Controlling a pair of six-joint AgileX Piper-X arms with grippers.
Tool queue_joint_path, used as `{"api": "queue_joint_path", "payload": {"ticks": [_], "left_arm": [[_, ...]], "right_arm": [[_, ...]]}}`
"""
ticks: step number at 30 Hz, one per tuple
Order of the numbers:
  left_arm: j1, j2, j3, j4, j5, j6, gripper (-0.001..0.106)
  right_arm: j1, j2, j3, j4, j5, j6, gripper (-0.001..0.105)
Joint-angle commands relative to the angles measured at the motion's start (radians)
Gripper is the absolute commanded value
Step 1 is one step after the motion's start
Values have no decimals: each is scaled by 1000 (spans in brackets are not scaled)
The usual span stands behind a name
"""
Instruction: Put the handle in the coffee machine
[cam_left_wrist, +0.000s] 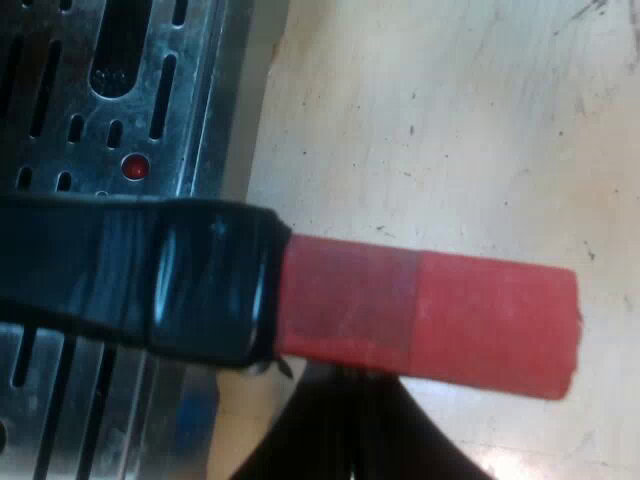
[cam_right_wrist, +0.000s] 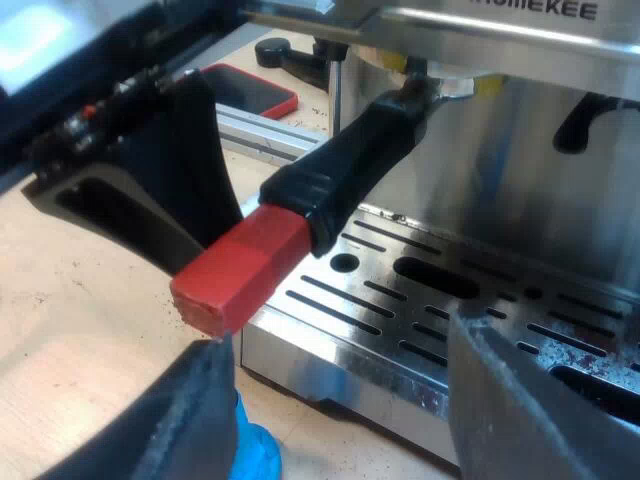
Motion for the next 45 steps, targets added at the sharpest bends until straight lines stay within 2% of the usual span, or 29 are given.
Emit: {"api": "queue_joint_path", "payload": {"ticks": [1,6,11,15,17,21,24,27,29,30,32,33,34,36,38,39,40,41,42,43,45], "left_arm": [[-6,-16,-41,-14,87,-3,0],[62,-39,-41,56,82,-3,0],[198,-106,-41,110,82,-1,0],[275,-163,-41,174,82,-1,0],[329,-217,-41,211,82,-1,0],[370,-273,-41,213,69,-1,0],[400,-346,-41,213,10,-3,2],[401,-391,-41,208,-46,-28,18],[401,-418,-41,206,-63,-37,39],[401,-424,-41,203,-69,-47,43],[401,-443,-41,172,-107,-89,70],[401,-445,-41,166,-112,-89,77],[401,-455,-46,150,-120,-89,91],[401,-465,-62,120,-129,-91,105],[401,-465,-93,86,-129,-103,105],[401,-465,-114,68,-129,-131,105],[401,-465,-140,45,-129,-178,105],[401,-465,-152,36,-129,-195,105],[401,-465,-173,16,-118,-250,105],[401,-465,-186,0,-99,-307,105],[401,-468,-193,-17,-59,-360,105]], "right_arm": [[0,-6,-2,-7,9,3,51],[0,-6,-2,-7,9,3,51],[-3,-6,-2,-12,9,3,51],[-3,-6,-17,-6,3,-2,51],[-3,-6,-41,17,3,-11,51],[-23,-6,-103,114,-26,-11,51],[-53,-6,-169,223,-63,-11,51],[-79,-6,-233,319,-70,-11,52],[-101,-6,-296,411,-120,-11,60],[-109,-6,-316,438,-133,-11,63],[-132,-6,-378,532,-179,-11,70],[-137,-6,-394,550,-179,-11,71],[-150,-6,-426,602,-179,-14,72],[-178,-6,-469,675,-181,-24,73],[-216,-6,-517,754,-212,-63,73],[-249,-6,-548,804,-239,-73,73],[-280,-8,-574,843,-261,-72,73],[-292,-8,-584,858,-266,-73,73],[-332,-8,-613,897,-277,-73,73],[-374,-10,-638,928,-278,-73,73],[-441,-13,-672,964,-277,-59,73]]}}
